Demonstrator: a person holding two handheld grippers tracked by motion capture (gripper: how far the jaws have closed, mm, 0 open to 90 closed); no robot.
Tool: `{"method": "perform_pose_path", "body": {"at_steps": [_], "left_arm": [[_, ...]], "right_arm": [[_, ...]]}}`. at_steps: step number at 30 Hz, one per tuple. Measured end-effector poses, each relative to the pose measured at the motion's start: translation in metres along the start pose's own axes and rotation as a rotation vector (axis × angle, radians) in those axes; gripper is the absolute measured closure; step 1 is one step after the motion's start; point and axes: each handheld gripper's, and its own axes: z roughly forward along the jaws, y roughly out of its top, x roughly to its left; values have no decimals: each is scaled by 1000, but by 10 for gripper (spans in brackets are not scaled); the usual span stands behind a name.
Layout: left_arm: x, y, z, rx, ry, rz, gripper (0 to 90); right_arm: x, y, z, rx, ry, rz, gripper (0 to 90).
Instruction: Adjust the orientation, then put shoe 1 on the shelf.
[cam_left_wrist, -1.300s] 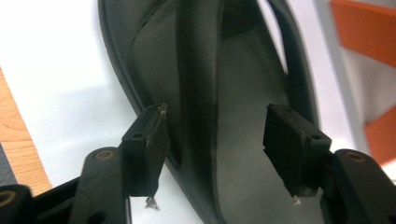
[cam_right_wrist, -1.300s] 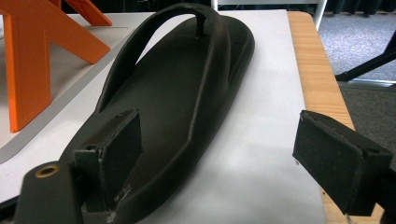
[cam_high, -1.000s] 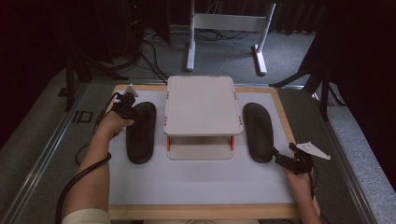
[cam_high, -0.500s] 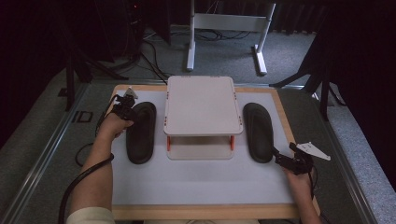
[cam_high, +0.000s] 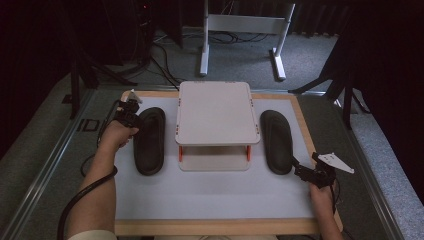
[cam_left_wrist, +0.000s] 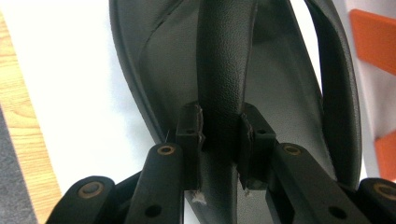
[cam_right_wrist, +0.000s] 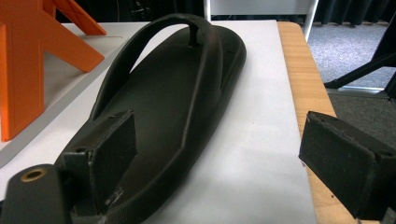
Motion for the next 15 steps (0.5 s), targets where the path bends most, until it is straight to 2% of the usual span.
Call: {"method": "perform_pose_path", "body": {"at_steps": [6, 15], "left_arm": [[-3, 0, -24, -15, -11, 9, 733], [-5, 2, -60, -44, 25, 4, 732]], "right_arm": [[1, 0, 1, 8, 2, -8, 105], [1, 0, 1, 14, 11, -13, 105]]}}
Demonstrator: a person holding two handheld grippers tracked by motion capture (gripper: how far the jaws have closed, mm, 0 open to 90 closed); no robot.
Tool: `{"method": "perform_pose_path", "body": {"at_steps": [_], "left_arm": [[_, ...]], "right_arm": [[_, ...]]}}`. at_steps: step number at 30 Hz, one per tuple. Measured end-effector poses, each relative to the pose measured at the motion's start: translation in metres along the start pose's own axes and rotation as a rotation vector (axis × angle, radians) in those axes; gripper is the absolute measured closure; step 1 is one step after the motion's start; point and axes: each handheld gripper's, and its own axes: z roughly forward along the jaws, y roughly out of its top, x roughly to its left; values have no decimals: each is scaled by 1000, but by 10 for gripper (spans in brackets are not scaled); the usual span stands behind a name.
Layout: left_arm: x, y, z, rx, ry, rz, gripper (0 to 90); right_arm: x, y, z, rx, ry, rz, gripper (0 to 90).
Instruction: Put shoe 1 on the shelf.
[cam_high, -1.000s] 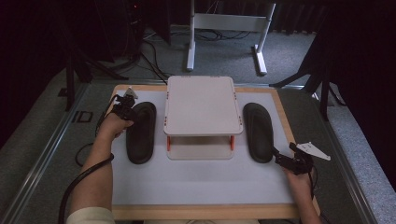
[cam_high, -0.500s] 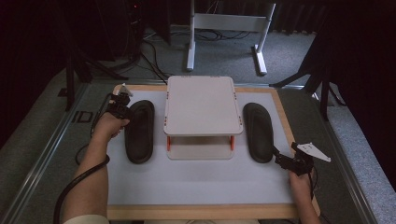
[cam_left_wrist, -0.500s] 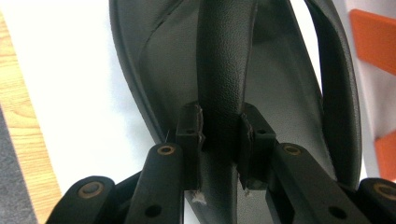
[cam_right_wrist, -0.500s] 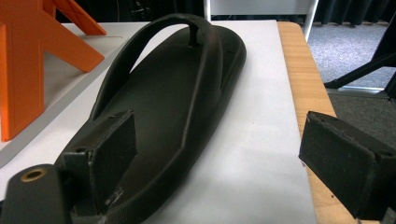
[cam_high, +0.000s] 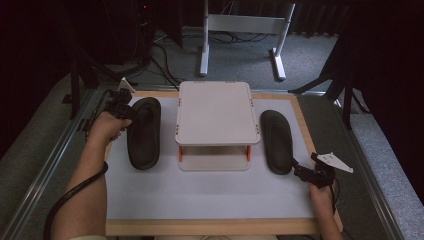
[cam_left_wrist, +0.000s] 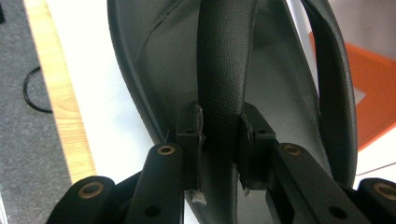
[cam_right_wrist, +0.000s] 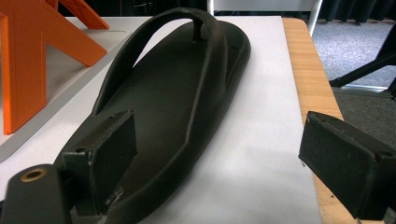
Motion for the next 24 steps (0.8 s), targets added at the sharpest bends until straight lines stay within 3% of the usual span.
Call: {"method": "perform_pose_path", "body": {"at_steps": [10, 16, 24], "left_arm": [[-8, 6, -36, -39, 9, 23, 732], [-12, 11, -56, -68, 21, 7, 732], [-29, 23, -83, -99, 16, 38, 731]], "right_arm": [[1, 0, 0, -4, -3, -8, 105], [2, 0, 0, 1, -5, -12, 105], [2, 0, 0, 4, -6, -15, 105]]}}
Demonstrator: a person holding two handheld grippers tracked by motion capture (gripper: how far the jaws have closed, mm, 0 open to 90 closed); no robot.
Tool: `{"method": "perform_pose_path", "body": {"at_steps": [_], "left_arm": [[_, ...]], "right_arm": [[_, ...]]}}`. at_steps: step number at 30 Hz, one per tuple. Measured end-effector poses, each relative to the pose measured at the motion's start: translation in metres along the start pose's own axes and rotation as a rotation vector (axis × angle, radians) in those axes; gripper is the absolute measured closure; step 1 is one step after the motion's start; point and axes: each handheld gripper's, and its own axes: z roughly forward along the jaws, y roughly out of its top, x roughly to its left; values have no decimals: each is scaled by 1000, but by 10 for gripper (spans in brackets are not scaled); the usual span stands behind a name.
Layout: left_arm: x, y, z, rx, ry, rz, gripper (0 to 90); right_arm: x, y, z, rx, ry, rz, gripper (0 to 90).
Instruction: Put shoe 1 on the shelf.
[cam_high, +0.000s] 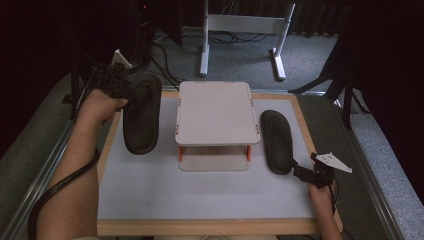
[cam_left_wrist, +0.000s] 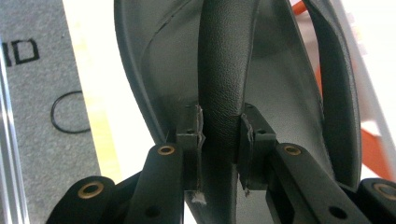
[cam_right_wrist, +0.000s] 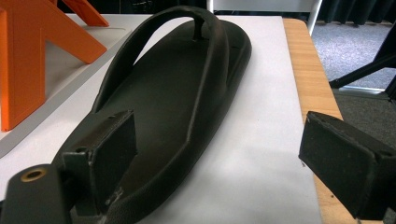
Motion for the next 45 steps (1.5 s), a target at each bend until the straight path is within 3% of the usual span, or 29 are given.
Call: {"method": "perform_pose_path", "body": {"at_steps": [13, 18, 25, 37, 41, 45], "left_arm": [[-40, 24, -13, -24, -45, 70, 730], [-49, 29, -14, -31, -52, 79, 731], [-74, 42, -14, -37, -62, 98, 730], [-118, 58, -1, -11, -62, 154, 730], [-130, 61, 12, 18, -56, 146, 729], [-135, 64, 17, 15, -70, 137, 729]], "right_arm": [[0, 0, 0, 7, 5, -2, 105], [0, 0, 1, 8, 5, -1, 105], [0, 0, 1, 10, 5, -2, 105], [0, 0, 0, 7, 8, -2, 105], [0, 0, 1, 7, 10, -3, 105], [0, 0, 1, 10, 9, -3, 105]]}}
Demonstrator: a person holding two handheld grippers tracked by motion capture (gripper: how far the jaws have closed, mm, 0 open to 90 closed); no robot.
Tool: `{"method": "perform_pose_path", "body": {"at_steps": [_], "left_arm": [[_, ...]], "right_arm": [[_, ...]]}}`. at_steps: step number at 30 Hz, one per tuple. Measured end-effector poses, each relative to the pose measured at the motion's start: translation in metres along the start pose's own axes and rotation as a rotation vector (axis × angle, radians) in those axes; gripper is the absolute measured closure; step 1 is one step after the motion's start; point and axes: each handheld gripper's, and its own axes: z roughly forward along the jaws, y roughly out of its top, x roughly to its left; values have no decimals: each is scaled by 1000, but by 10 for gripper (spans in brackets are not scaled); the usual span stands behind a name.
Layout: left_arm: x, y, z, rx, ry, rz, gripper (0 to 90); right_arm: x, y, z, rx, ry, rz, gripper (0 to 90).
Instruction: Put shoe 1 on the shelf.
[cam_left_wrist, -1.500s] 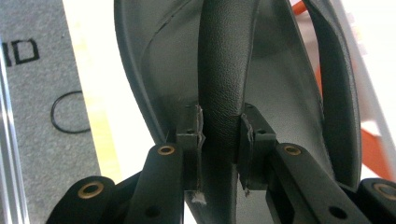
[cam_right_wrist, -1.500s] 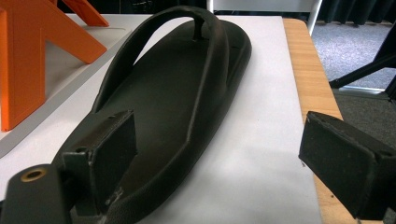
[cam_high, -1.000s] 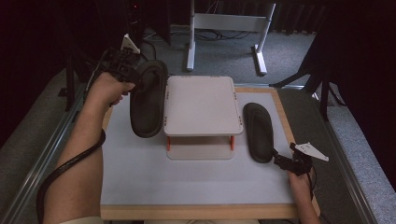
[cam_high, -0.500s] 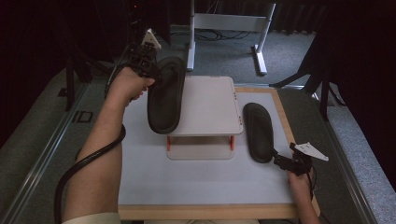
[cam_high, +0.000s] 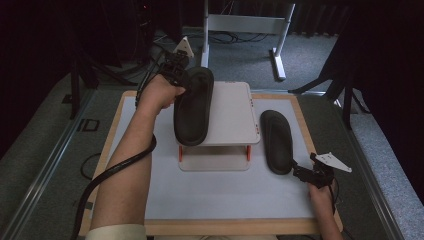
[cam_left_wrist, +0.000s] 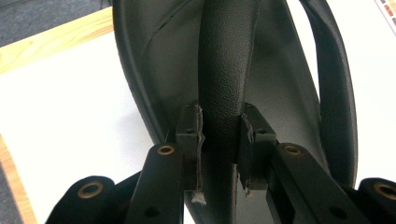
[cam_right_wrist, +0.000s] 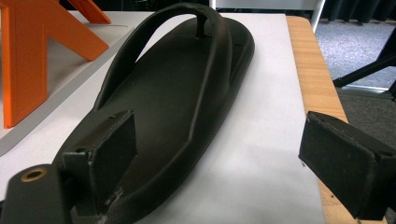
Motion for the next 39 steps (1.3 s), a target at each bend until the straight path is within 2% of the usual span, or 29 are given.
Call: {"method": "perform_pose_path", "body": {"at_steps": [4, 6, 10, 12, 13, 15, 16, 22, 23, 25, 26, 29, 30, 32, 35, 37, 39], "left_arm": [[-1, 3, 9, 4, -1, -35, 729], [-1, 3, 12, -2, -20, -50, 729], [1, 2, 16, -15, -6, -77, 729], [3, 2, 17, -21, -18, -93, 729], [3, 2, 18, -13, 0, -93, 729], [2, 2, 19, -19, -7, -103, 728], [1, 2, 21, -10, 13, -92, 728], [2, 1, 27, -24, -10, -109, 727], [-1, 1, 28, -21, 2, -91, 726], [-2, 1, 28, -24, 3, -86, 725], [-4, 1, 29, -21, 14, -65, 720], [-5, 1, 30, -24, 5, -49, 695], [-5, 0, 29, -36, -14, -35, 623], [-5, 0, 28, -43, -23, -25, 596], [-5, -3, 22, -69, -27, 2, 596], [-4, -4, 20, -73, -36, 2, 596], [-2, -6, 14, -98, -47, 16, 597]], "right_arm": [[0, 0, 0, 4, 2, 3, 105], [0, 0, 0, 4, 3, 1, 105], [0, 0, 0, 3, 3, -1, 105], [0, 0, 0, 3, 2, -3, 105], [0, 0, 0, 2, 2, -3, 105], [0, 0, 0, 1, 2, -1, 105], [0, 0, 1, 3, 3, -1, 105], [0, 0, 1, 7, -1, -5, 105], [0, 0, 1, 6, 1, -3, 105], [0, 0, 1, 6, 0, -3, 105], [0, 0, 1, 7, 2, -4, 105], [0, 0, 1, 8, 1, -6, 106], [0, 0, 1, 7, 2, -6, 105], [0, 0, 1, 6, 3, -3, 105], [0, 0, 1, 6, 3, -4, 105], [0, 0, 1, 7, 2, -5, 105], [0, 0, 1, 8, 1, -6, 105]]}}
